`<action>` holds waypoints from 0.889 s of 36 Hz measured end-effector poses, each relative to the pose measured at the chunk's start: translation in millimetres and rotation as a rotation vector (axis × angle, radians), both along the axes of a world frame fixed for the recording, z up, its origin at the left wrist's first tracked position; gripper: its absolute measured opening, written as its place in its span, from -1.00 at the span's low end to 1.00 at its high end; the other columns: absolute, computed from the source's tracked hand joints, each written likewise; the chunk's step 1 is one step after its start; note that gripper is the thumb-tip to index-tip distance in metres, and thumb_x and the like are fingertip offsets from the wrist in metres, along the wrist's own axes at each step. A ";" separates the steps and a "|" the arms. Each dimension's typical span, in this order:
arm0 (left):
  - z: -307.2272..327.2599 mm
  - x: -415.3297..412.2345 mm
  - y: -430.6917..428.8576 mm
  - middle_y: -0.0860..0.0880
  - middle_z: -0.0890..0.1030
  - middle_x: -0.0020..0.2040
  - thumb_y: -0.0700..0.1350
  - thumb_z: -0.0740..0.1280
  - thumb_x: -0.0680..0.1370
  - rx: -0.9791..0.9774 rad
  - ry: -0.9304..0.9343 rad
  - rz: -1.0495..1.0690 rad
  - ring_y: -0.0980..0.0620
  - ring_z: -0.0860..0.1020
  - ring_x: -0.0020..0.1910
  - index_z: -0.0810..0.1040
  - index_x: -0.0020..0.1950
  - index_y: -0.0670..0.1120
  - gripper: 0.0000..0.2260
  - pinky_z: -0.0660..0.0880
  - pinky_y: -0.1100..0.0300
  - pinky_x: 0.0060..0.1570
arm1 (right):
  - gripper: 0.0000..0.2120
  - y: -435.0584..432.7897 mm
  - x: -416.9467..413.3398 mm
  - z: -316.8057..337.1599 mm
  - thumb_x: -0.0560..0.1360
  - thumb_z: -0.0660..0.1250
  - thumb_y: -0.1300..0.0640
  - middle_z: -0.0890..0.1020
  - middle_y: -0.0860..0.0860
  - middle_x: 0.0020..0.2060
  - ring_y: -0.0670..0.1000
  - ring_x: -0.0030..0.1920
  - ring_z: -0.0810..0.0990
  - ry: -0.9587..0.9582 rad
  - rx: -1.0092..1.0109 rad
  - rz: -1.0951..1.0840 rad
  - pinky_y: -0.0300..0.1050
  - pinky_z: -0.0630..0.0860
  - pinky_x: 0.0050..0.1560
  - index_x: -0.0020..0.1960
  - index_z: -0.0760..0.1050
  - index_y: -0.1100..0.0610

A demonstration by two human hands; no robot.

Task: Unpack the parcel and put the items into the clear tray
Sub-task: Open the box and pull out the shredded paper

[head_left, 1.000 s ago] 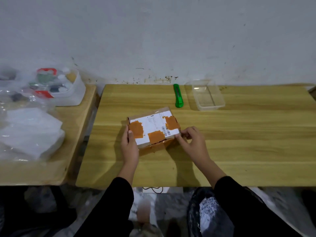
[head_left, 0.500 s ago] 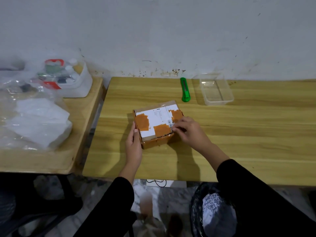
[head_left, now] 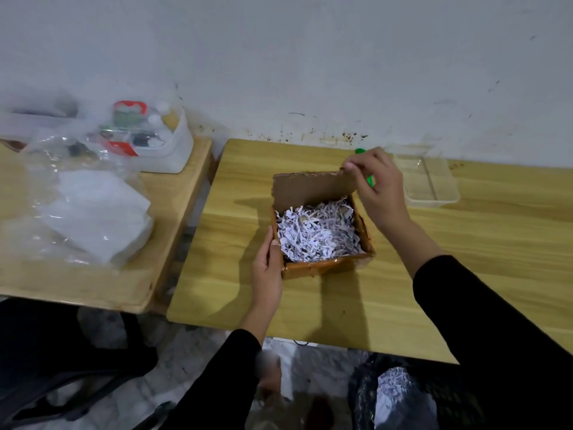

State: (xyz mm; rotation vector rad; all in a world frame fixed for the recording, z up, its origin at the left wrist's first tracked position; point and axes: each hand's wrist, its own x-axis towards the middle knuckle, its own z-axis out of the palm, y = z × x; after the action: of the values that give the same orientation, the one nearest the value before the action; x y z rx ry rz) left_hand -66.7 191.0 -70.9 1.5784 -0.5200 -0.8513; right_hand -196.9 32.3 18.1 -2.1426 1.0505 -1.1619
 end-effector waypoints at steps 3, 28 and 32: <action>0.2 2.8 -1.6 0.00 0.58 -0.05 -0.14 0.12 0.63 0.008 -0.021 0.001 0.23 0.51 -0.30 0.32 0.44 -0.08 -0.64 0.33 0.46 -0.31 | -0.87 -19.6 10.1 1.7 0.49 0.32 0.15 0.57 0.02 -0.19 -0.27 -0.19 0.45 -0.088 0.072 0.005 -0.46 0.34 -0.17 -0.05 0.61 0.18; 6.1 10.6 -12.3 0.04 0.34 -0.52 -0.07 0.09 0.64 0.058 -0.128 -0.070 0.18 0.13 -0.55 0.30 0.45 0.02 -0.64 0.10 0.37 -0.53 | -0.37 -23.0 3.4 -55.9 0.55 0.24 0.13 0.37 0.14 0.34 0.13 0.24 0.43 0.192 0.494 -0.092 -0.07 0.45 0.19 0.51 0.00 0.05; 3.7 13.5 -12.1 0.19 0.31 -0.57 -0.09 0.10 0.64 0.054 -0.138 -0.098 0.19 0.14 -0.52 0.30 0.44 0.02 -0.65 0.11 0.31 -0.50 | -0.39 -23.0 3.3 -52.2 0.54 0.25 0.10 0.41 0.16 0.30 0.13 0.20 0.45 0.220 0.500 -0.130 -0.12 0.44 0.11 0.50 0.06 0.10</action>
State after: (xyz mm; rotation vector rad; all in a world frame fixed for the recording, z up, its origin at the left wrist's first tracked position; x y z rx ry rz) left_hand -53.1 178.9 -67.2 1.6802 -0.6822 -0.8397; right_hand -193.6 9.3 -34.2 -1.8462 1.4208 -0.6293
